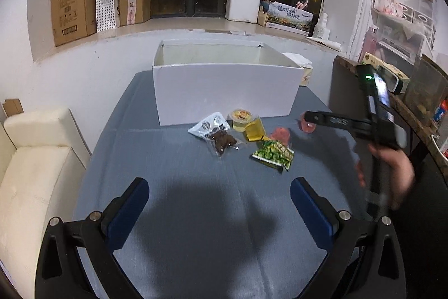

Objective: Organize snacks
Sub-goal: 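Move both grippers back over the remaining snacks, then grasp the pink jelly cup with the right gripper while the left gripper grasps the brown jerky packet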

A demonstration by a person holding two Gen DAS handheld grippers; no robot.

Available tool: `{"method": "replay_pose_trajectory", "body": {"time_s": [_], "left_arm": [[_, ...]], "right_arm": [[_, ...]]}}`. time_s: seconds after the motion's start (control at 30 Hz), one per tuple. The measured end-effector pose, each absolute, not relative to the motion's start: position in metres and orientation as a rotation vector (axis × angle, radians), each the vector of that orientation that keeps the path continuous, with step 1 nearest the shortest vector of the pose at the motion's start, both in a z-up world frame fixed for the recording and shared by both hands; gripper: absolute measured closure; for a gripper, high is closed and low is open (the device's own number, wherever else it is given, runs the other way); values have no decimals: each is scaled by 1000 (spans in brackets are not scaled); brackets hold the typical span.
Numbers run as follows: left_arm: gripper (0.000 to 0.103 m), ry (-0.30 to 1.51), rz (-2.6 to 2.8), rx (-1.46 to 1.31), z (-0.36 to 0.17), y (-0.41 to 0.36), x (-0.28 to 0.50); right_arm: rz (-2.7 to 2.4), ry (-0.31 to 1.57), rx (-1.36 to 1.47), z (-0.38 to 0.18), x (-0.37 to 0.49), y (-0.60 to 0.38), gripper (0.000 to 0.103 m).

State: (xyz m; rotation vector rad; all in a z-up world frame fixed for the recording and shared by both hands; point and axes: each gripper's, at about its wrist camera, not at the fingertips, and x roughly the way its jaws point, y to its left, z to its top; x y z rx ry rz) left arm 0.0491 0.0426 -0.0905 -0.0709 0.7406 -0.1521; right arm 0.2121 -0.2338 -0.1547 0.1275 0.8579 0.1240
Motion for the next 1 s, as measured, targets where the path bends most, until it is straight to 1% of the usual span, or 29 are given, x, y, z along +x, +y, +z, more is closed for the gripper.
{"method": "replay_pose_trajectory", "body": {"time_s": [0.23, 0.27, 0.3, 0.33, 0.4, 0.47, 0.63, 0.8, 1.0], "left_arm": [[0, 753, -119, -84, -94, 56, 47], [0, 756, -117, -86, -94, 57, 47], [0, 756, -119, -85, -95, 57, 47], [0, 759, -118, -81, -95, 57, 48], [0, 765, -114, -76, -96, 55, 48], [0, 762, -130, -84, -96, 53, 48], [0, 766, -141, -77, -98, 46, 51], [0, 770, -142, -70, -102, 45, 60], [0, 796, -108, -81, -114, 50, 97]], "right_arm": [[114, 914, 136, -177, 238, -230, 1], [115, 919, 136, -178, 239, -230, 6], [111, 926, 133, -180, 241, -230, 18], [101, 939, 126, -182, 243, -230, 27], [81, 939, 95, -182, 245, -228, 48], [77, 942, 95, -180, 246, -231, 55], [104, 936, 95, -174, 243, -235, 56], [126, 887, 71, -155, 224, -231, 56], [195, 856, 101, -135, 186, -224, 56]]}}
